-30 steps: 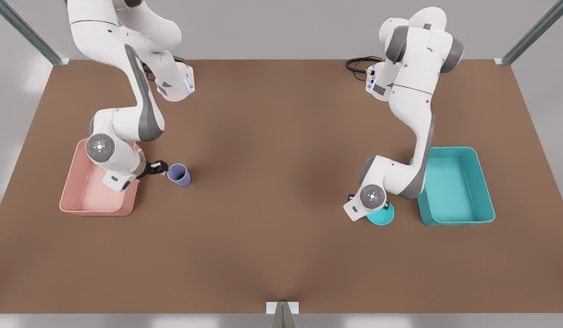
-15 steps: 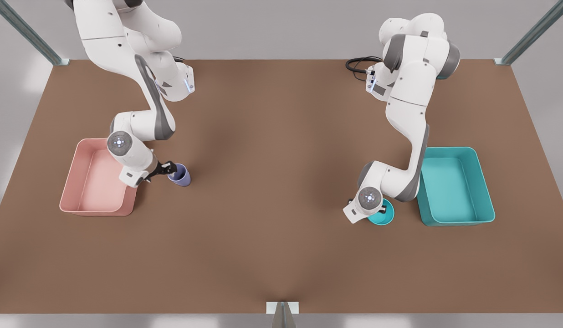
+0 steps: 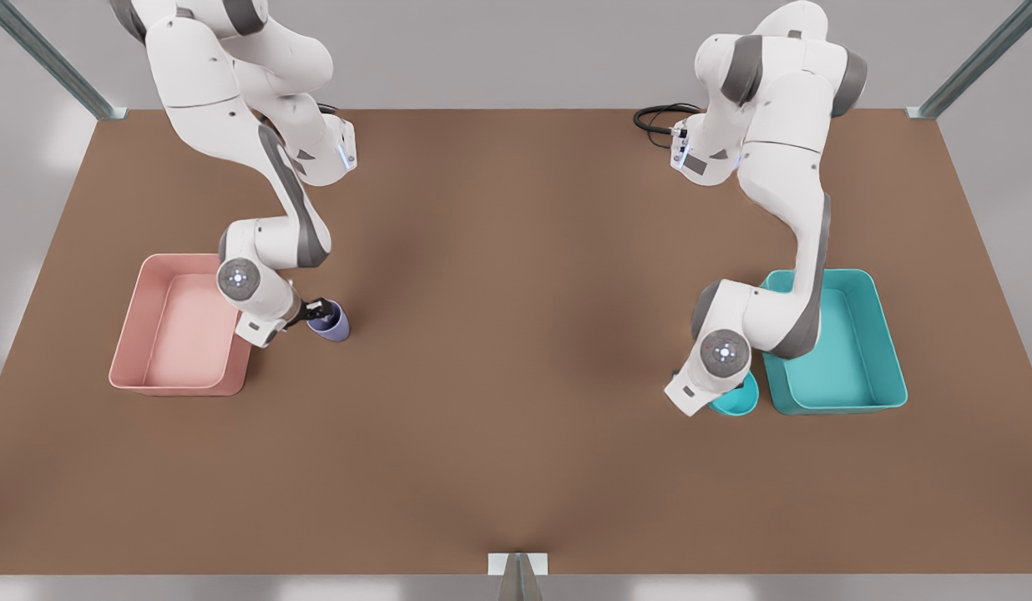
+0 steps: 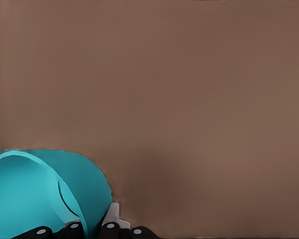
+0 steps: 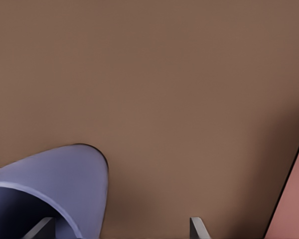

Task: Put the bowls and cups in different boxes

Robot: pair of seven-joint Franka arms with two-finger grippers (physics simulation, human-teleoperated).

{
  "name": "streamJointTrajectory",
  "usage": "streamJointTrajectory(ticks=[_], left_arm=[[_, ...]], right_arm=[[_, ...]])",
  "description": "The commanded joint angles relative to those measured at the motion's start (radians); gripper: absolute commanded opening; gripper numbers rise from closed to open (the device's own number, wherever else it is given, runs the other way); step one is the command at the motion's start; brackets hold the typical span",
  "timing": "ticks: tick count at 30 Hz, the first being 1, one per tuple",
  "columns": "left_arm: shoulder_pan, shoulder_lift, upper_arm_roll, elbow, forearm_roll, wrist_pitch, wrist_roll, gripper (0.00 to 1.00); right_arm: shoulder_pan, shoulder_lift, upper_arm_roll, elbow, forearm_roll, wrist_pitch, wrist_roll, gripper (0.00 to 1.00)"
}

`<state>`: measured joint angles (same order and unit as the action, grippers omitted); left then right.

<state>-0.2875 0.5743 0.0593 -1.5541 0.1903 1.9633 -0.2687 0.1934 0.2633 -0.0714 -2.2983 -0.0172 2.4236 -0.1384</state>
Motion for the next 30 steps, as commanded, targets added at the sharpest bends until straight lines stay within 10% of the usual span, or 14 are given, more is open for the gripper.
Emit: streamJointTrajectory(ticks=[1, 5, 8, 21, 23, 30], left_arm=[[0.06, -0.068, 0.007, 0.002, -0.006, -0.28, -0.009, 0.21], [0.188, -0.12, 0.036, -0.026, -0.008, -0.29, 0.008, 0.21], [0.231, -0.109, 0.059, -0.139, -0.008, -0.101, 0.034, 0.21], [0.343, 0.01, 0.099, -0.287, -0.006, 0.226, 0.034, 0.25], [0.344, 0.006, 0.099, -0.287, -0.011, 0.212, 0.063, 1.0], [0.275, -0.217, 0.033, 0.141, -0.227, -0.569, 0.062, 1.0]], right_arm=[[0.0, 0.007, -0.001, 0.0, 0.002, 0.022, -0.007, 0.95], [-0.006, 0.037, 0.001, 0.011, 0.0, 0.032, -0.007, 0.43], [0.005, 0.043, 0.002, 0.026, 0.002, 0.028, -0.007, 0.21], [-0.221, -0.029, -0.001, 0.379, 0.016, -0.274, -0.205, 0.21], [-0.273, -0.022, -0.002, 0.408, 0.02, -0.291, -0.285, 0.21], [-0.426, 0.033, -0.004, 0.407, 0.054, -0.322, -0.44, 0.21]])
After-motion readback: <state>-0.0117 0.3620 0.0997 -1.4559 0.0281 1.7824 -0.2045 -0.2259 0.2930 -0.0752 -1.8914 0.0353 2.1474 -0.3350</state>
